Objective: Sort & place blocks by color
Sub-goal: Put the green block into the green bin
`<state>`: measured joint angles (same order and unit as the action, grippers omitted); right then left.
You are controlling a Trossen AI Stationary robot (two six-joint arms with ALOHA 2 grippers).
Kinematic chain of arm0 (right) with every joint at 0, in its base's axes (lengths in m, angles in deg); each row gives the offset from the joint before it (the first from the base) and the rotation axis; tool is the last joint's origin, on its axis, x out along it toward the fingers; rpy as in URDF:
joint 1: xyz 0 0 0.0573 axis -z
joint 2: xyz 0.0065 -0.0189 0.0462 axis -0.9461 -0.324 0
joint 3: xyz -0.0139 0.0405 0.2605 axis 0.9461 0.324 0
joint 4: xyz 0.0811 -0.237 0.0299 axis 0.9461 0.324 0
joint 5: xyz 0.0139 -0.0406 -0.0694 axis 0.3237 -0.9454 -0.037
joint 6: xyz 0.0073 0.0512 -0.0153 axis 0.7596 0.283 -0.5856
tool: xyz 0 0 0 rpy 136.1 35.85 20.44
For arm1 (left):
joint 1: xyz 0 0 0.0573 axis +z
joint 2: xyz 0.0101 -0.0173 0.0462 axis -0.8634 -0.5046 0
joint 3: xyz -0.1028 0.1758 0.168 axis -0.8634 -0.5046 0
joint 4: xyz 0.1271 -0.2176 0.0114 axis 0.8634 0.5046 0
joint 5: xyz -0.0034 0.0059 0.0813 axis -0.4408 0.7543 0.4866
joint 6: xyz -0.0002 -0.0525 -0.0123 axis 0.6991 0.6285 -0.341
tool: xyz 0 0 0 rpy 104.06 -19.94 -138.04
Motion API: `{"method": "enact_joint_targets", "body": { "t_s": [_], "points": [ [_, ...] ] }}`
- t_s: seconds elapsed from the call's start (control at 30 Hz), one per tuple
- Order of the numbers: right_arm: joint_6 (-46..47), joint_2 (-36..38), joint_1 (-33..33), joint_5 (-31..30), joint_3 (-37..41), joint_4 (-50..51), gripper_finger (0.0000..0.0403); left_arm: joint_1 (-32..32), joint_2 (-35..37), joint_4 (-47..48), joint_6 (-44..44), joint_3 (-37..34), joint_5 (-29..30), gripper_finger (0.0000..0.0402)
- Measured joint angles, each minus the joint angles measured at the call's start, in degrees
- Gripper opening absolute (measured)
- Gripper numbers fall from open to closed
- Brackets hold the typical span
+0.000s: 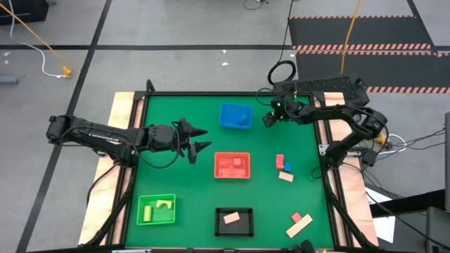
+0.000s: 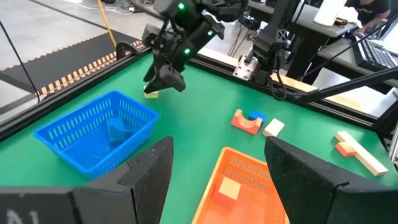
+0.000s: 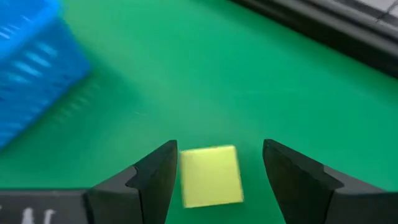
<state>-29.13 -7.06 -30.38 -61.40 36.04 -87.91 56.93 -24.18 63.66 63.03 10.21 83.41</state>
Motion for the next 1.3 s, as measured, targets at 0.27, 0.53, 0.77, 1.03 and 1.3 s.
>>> {"method": "enact_joint_targets", "body": {
  "t_s": [0.27, 0.53, 0.77, 1.03, 1.3],
  "points": [
    [-0.1, -1.5, 1.8, 1.3, 0.0, 0.1, 0.0227, 0.0, 0.0, 0.0, 0.3, 0.0, 0.0, 0.0253],
    [0.3, -3.7, 1.0, 4.0, -0.3, 0.7, 0.0197, 0.0, 0.0, 0.0, 0.2, 0.0, 0.0, 0.0253],
    [4.3, -4.4, 0.8, 3.9, -0.2, 1.1, 0.0117, 0.0, 0.0, -0.3, 0.7, 0.0, 0.0, 0.0253],
    [7.6, 2.9, 0.7, 5.7, 0.2, 2.8, 0.0118, -0.5, 0.0, 0.5, -4.7, 0.0, 0.0, 0.0253],
    [16.7, 12.9, -4.0, 17.9, 0.0, -6.9, 0.0118, -2.1, 0.0, -2.7, -19.9, 0.0, 0.0, 0.0253]
  ]
}}
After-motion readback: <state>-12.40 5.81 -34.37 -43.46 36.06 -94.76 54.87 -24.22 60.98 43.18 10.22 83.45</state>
